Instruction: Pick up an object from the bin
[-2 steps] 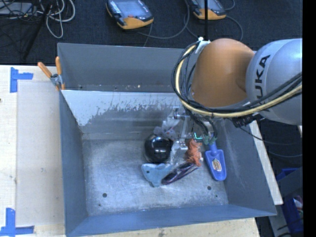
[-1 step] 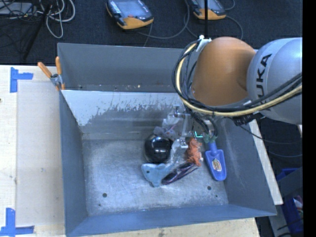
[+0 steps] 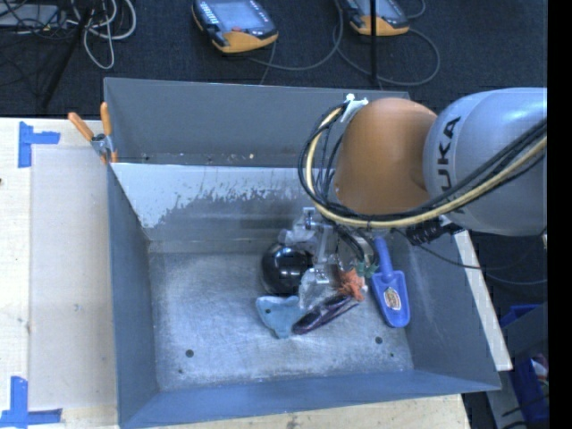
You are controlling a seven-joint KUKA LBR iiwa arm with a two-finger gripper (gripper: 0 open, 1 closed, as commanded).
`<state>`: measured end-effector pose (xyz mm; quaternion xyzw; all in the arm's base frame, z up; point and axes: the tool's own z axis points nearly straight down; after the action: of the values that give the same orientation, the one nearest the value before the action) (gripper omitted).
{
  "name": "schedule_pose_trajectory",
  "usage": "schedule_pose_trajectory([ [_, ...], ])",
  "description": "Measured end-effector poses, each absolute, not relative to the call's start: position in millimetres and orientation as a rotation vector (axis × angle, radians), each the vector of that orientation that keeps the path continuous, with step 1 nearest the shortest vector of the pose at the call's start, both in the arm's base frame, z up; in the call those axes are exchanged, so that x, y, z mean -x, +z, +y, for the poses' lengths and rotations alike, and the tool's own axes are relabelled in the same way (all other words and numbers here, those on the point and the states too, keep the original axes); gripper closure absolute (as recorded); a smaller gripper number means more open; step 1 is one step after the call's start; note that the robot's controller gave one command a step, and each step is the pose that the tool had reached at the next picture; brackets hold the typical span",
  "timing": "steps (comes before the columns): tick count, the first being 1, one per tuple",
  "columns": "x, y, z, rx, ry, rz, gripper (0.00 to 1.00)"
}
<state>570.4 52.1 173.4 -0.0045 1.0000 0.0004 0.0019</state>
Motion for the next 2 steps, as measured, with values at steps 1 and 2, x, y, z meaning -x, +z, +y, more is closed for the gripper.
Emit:
schedule_pose_trajectory([
  [1, -567.2, 78.0, 81.8, -0.266, 0.009, 3.124, 1.0],
  [2, -567.2, 78.0, 81.7, -0.267, 0.009, 3.124, 1.0],
])
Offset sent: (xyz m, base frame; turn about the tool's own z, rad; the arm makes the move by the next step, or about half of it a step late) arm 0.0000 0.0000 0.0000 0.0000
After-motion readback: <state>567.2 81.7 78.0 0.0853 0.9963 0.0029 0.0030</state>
